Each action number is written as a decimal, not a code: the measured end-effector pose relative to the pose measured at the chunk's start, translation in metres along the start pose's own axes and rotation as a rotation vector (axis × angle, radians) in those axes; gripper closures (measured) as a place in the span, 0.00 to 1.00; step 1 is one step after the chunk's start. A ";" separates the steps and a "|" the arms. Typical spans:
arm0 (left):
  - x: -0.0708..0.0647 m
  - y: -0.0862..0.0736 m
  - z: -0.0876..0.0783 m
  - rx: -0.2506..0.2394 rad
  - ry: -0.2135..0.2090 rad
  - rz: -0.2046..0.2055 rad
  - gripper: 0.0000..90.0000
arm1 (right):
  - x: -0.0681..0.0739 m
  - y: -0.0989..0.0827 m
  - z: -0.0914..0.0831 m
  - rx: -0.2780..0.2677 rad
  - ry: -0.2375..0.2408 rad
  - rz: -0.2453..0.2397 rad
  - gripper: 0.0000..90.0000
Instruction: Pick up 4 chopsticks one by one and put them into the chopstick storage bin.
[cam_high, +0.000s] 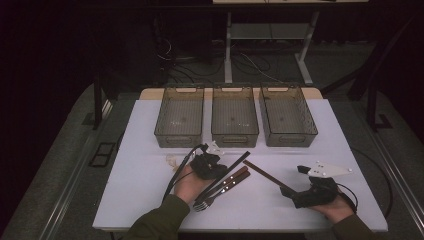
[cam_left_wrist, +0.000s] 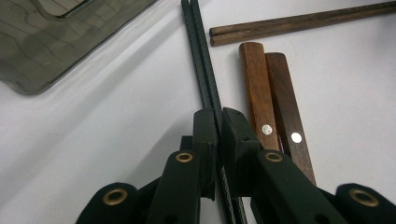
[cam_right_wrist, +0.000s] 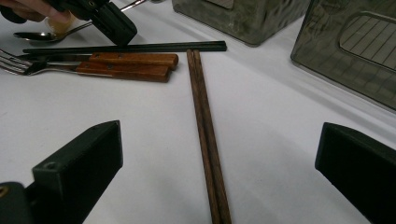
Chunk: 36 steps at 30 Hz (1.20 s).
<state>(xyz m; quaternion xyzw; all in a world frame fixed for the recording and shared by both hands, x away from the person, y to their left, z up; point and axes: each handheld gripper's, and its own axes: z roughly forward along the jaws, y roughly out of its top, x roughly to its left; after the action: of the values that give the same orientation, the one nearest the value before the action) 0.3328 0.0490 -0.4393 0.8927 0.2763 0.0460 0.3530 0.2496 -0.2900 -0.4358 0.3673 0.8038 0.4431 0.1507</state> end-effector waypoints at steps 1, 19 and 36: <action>0.000 0.000 0.000 -0.002 0.001 0.000 0.94 | 0.000 0.000 0.000 0.000 0.000 -0.001 0.01; 0.000 -0.003 0.003 0.006 0.055 0.025 0.93 | 0.000 0.000 0.000 -0.001 -0.001 -0.001 0.01; -0.008 -0.003 0.004 0.006 0.117 0.010 0.95 | 0.000 0.000 0.000 0.002 0.001 -0.003 0.01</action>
<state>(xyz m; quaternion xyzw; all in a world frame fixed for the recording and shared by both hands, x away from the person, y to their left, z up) 0.3257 0.0444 -0.4436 0.8910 0.2921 0.0992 0.3331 0.2495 -0.2896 -0.4360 0.3660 0.8047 0.4423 0.1508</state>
